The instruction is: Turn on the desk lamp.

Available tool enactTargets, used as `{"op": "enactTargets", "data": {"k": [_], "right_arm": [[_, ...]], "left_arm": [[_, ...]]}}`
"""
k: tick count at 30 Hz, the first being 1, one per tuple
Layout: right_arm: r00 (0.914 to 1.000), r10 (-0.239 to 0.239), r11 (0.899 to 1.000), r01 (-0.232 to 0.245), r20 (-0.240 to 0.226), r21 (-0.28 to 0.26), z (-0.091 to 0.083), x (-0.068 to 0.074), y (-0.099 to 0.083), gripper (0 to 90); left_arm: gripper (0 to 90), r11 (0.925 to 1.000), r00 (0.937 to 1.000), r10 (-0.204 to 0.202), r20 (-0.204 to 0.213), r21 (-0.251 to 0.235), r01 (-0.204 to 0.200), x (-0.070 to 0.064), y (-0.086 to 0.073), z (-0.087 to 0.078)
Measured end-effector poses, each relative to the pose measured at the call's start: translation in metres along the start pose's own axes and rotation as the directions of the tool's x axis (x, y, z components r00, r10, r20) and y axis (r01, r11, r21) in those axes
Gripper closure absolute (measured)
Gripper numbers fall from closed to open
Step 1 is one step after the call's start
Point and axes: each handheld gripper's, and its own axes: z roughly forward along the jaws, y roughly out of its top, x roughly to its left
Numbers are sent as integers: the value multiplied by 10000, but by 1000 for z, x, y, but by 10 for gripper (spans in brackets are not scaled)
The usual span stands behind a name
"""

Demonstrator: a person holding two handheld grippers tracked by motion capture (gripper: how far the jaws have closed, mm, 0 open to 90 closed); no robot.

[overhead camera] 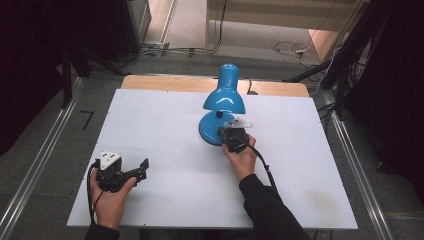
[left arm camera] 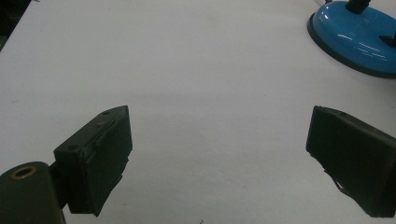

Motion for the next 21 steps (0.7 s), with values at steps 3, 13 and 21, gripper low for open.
{"op": "enactTargets", "data": {"k": [3,13,21], "right_arm": [[10000,-15,10000,15,25,1,0,0,0,875],[9997,-227,9997,227,-69,7,-1,4,-2,877],[9992,266,9995,-261,-307,174,-3,0,-1,870]], "left_arm": [[77,10000,10000,0,7,3,0,0,0,0],[77,10000,10000,4,-12,-2,-4,-1,0,0],[77,10000,10000,-19,-10,-28,19,0,0,0]]}}
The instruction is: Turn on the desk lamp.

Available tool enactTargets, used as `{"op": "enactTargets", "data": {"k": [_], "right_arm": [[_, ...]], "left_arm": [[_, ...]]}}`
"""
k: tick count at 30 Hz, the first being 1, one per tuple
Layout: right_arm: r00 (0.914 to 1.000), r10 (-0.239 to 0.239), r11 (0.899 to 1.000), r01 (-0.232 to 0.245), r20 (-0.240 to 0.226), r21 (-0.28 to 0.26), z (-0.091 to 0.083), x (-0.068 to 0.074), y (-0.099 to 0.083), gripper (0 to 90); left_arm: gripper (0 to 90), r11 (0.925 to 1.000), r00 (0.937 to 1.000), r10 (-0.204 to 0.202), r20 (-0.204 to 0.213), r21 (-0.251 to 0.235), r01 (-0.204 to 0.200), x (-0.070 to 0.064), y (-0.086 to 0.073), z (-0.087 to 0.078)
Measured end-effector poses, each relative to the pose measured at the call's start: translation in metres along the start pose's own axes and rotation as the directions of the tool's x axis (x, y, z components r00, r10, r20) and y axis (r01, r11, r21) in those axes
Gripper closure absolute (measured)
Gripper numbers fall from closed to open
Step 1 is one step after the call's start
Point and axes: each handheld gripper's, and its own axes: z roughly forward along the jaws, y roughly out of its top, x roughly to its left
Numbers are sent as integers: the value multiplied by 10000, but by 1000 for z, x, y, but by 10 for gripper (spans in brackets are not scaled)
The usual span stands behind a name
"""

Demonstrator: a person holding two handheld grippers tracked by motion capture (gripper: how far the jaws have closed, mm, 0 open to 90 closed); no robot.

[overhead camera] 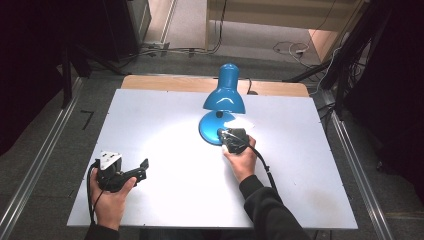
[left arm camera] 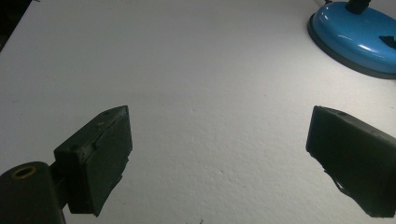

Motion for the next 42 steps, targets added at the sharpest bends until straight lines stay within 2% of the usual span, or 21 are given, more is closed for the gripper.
{"op": "enactTargets", "data": {"k": [4,9,13,16,22,30,42], "right_arm": [[9999,56,9999,-57,-160,-82,-5,-1,2,840],[9987,236,9996,-243,-444,-154,-13,-4,5,760],[9966,354,9991,-370,-749,-196,-17,-5,5,653],[9957,226,9995,-244,-896,-197,-21,-6,6,572],[9918,316,9995,-306,-1237,99,-24,-7,6,386],[9910,438,9990,-418,-1269,186,-31,-10,3,271],[9941,240,9996,-224,-1059,166,-44,-16,-1,239]], "left_arm": [[77,10000,10000,5,13,19,-5,0,0,1],[77,10000,10000,15,9,21,-15,-1,0,0],[77,10000,10000,1,-8,20,-1,0,0,0],[77,10000,10000,6,-7,20,-6,0,0,0],[77,10000,10000,-18,0,19,18,0,0,0],[77,10000,10000,-45,0,29,45,0,0,0],[77,10000,10000,-53,50,43,53,-1,0,1]]}}
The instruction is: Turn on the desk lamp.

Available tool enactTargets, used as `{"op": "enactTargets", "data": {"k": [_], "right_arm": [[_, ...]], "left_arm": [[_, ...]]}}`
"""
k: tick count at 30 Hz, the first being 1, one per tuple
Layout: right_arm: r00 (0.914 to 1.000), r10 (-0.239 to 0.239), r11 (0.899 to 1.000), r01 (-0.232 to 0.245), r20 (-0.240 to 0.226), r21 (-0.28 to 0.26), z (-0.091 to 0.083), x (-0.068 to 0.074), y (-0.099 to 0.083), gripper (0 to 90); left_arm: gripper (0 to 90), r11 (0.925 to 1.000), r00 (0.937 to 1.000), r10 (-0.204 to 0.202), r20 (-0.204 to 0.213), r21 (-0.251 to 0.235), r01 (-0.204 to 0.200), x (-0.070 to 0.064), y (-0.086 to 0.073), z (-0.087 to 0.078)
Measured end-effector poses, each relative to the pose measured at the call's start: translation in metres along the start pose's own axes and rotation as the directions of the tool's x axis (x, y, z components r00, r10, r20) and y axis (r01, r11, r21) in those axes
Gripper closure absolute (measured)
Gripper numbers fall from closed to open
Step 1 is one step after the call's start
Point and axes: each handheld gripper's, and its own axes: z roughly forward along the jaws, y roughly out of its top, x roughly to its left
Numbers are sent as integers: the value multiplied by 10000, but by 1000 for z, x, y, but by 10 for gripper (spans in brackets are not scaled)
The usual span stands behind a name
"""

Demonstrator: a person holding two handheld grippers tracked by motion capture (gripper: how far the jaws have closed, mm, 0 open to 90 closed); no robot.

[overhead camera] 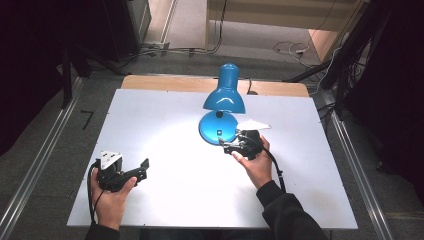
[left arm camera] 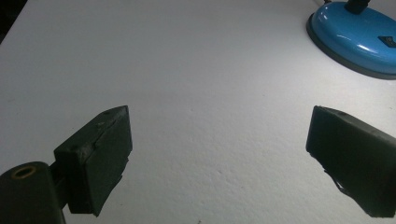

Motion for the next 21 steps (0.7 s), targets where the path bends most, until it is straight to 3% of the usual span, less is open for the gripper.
{"op": "enactTargets", "data": {"k": [5,21], "right_arm": [[9997,-211,9998,210,110,37,-6,-4,-2,233],[9995,-185,9998,183,242,77,-24,-17,-13,224]], "left_arm": [[77,10000,10000,1,-14,11,-1,0,0,0],[77,10000,10000,3,-30,12,-3,0,0,0]]}}
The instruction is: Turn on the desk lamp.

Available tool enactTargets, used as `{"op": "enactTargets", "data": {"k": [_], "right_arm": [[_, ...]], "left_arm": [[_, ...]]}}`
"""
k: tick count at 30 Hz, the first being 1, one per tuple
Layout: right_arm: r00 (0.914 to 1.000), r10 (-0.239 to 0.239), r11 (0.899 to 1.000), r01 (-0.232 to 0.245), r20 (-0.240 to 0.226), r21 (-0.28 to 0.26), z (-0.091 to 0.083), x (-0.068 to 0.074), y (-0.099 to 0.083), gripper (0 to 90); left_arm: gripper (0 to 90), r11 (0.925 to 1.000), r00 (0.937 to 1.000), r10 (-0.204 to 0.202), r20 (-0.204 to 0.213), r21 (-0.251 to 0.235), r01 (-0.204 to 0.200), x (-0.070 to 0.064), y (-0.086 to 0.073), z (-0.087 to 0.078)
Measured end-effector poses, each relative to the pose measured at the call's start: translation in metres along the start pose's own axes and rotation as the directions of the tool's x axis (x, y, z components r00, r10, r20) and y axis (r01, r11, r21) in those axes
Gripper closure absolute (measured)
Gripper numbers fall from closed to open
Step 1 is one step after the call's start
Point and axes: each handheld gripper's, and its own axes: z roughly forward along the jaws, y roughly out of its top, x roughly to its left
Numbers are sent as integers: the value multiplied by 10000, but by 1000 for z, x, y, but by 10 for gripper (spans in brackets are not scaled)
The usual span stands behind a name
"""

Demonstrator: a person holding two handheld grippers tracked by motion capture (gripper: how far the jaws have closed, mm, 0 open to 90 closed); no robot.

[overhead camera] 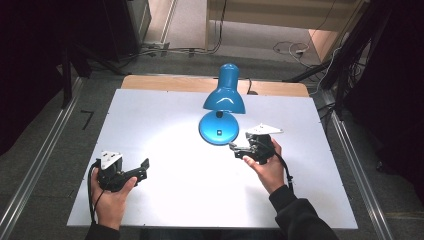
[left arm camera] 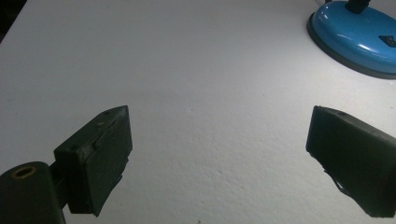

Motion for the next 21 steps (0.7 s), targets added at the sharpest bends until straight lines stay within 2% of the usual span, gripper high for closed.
{"op": "enactTargets", "data": {"k": [21], "right_arm": [[9995,320,9995,-320,36,-44,-18,-15,-12,224]], "left_arm": [[77,10000,10000,0,-4,41,0,0,0,1]]}}
